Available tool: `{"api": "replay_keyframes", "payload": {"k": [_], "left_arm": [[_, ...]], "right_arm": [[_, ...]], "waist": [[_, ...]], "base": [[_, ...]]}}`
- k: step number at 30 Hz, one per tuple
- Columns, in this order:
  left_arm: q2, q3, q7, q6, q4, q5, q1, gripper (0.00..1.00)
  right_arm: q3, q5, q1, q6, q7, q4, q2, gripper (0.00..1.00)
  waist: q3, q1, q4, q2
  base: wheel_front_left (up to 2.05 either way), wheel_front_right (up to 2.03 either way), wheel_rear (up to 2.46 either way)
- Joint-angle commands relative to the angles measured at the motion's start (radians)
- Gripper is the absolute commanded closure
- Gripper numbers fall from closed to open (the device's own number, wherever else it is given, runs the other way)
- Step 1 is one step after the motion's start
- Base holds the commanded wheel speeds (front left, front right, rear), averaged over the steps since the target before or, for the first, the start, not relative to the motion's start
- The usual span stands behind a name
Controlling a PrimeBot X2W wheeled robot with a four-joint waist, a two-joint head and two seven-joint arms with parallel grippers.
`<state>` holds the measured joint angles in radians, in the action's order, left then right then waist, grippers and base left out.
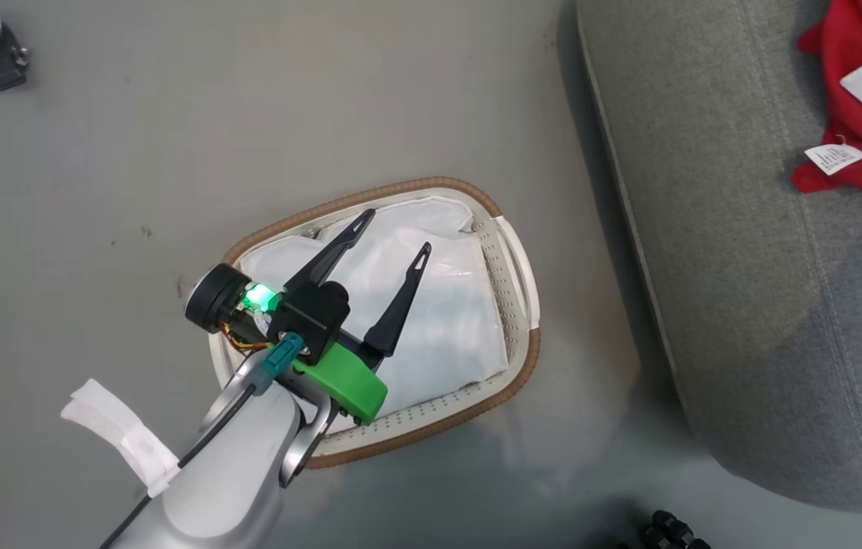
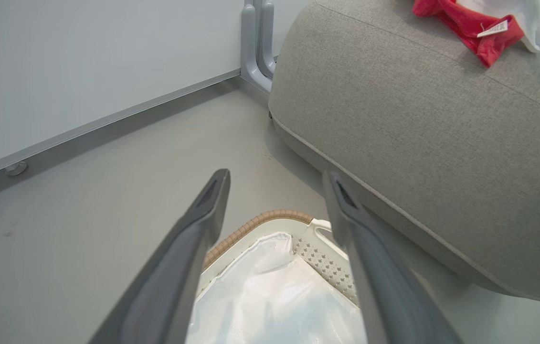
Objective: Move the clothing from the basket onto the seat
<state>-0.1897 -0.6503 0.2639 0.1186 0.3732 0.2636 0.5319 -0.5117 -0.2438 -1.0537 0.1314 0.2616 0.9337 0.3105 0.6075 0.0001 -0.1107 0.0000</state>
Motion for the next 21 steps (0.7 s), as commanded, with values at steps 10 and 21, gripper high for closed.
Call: {"api": "replay_keyframes", "payload": {"k": [10,21], "left_arm": [[-0.008,0.035,0.001,0.000,-0.015,0.059,-0.049,0.00],[0.032,0.192,0.001,-0.021,-0.054,0.110,-0.128,0.00]], "right_arm": [[0.076,-0.018,0.116,-0.001,0.004,-0.063,-0.086,0.00],[0.237,0.076,0.193,-0.001,0.005,-0.109,-0.073,0.00]], "waist": [[-0.122,-0.0001,-0.097,0.0000],[-0.288,-0.0001,-0.084,0.0000]], "base": [[0.00,0.00,0.00],[0.00,0.00,0.00]]}}
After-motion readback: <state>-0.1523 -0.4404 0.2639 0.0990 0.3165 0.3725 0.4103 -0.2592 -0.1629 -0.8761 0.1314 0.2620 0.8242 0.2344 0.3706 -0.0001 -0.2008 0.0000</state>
